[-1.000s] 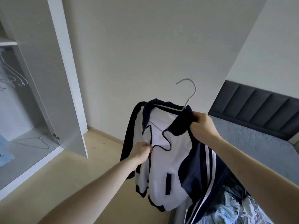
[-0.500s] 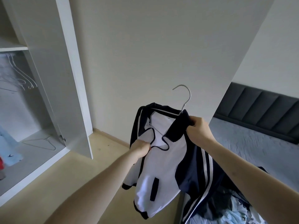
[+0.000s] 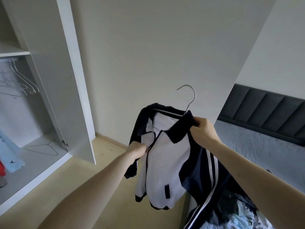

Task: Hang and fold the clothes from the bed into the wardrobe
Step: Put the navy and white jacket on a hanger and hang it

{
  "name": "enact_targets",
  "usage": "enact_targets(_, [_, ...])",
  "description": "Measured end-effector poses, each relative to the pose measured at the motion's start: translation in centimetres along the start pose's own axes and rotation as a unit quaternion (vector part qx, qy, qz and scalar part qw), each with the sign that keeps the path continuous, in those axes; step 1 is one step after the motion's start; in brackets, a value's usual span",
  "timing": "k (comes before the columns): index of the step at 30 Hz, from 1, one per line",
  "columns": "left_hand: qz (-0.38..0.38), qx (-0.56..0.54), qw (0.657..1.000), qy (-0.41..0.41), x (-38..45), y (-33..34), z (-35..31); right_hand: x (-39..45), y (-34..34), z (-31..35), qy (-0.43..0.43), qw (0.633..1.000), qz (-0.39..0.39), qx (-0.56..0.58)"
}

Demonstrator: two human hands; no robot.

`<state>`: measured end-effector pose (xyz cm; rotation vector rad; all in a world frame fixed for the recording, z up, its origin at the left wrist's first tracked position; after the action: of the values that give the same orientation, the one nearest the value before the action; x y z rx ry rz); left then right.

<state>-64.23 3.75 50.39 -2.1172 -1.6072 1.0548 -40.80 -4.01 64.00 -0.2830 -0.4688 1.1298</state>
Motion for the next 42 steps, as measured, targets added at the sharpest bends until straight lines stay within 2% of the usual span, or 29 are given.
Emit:
enact_targets(3, [0.013, -0.015, 0.997, 0.080, -0.5, 0.1, -2.0, -0.2, 0.4, -0.8, 0.013, 1.000, 0.001, -0.007])
enact_targets(5, [0.023, -0.044, 0.994, 0.095, -1.0, 0.6, -2.9, 0.1, 0.3, -1.2, 0.026, 0.999, -0.009, -0.015])
enact_targets(9, [-0.008, -0.039, 0.999, 0.024, -0.7, 1.2, -1.0, 0.3, 0.6, -2.0, 0.063, 0.998, -0.010, -0.010])
enact_targets(11, [-0.001, -0.007, 1.000, 0.007, -0.7, 1.4, -0.2, 0.2, 0.9, -2.1, 0.071, 0.997, -0.008, -0.001])
enact_targets(15, [-0.018, -0.057, 0.997, 0.041, 0.0, 0.8, -1.6, -0.2, 1.8, -2.4, 0.073, 0.997, 0.001, 0.017])
enact_targets(18, [-0.007, -0.030, 0.998, 0.057, 0.4, 1.0, -1.7, -0.2, 2.0, -2.4, 0.071, 0.997, 0.005, 0.036])
enact_targets(22, [0.013, 0.026, 0.999, -0.040, 0.9, 1.9, 1.4, -0.2, 2.3, -2.0, 0.074, 0.996, 0.025, 0.042])
enact_targets(27, [0.083, -0.137, 0.985, -0.060, 1.3, 2.6, -0.6, -0.8, 3.9, -2.9, 0.075, 0.995, 0.050, 0.040])
enact_targets(31, [0.173, -0.320, 0.927, -0.094, 0.3, 4.1, -1.1, -0.2, 4.1, -3.0, 0.064, 0.995, 0.051, 0.052])
enact_targets(33, [0.186, -0.374, 0.904, -0.094, 0.8, 4.8, -1.3, 0.3, 3.8, -3.2, 0.056, 0.996, 0.051, 0.048])
enact_targets(35, [0.171, -0.379, 0.905, -0.092, 1.2, 5.3, -1.6, 1.0, 3.3, -3.7, 0.051, 0.997, 0.051, 0.040])
enact_targets(38, [0.125, -0.347, 0.923, -0.109, 1.9, 6.0, -1.8, 1.9, 2.7, -4.6, 0.048, 0.996, 0.066, 0.025])
enact_targets(42, [0.102, -0.304, 0.941, -0.109, 1.7, 6.8, -2.6, 3.0, 2.2, -5.7, 0.053, 0.994, 0.093, 0.023])
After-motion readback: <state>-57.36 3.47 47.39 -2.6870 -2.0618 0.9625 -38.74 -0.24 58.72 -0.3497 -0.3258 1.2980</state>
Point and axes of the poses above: each hand's wrist, its own x-axis towards the middle knuckle, its own y-axis out of the palm, z = x × y, the point moved 3 cm from there along x, towards the middle knuckle, and after that the axes turned 14 degrees about x, right-handed, at the moved point
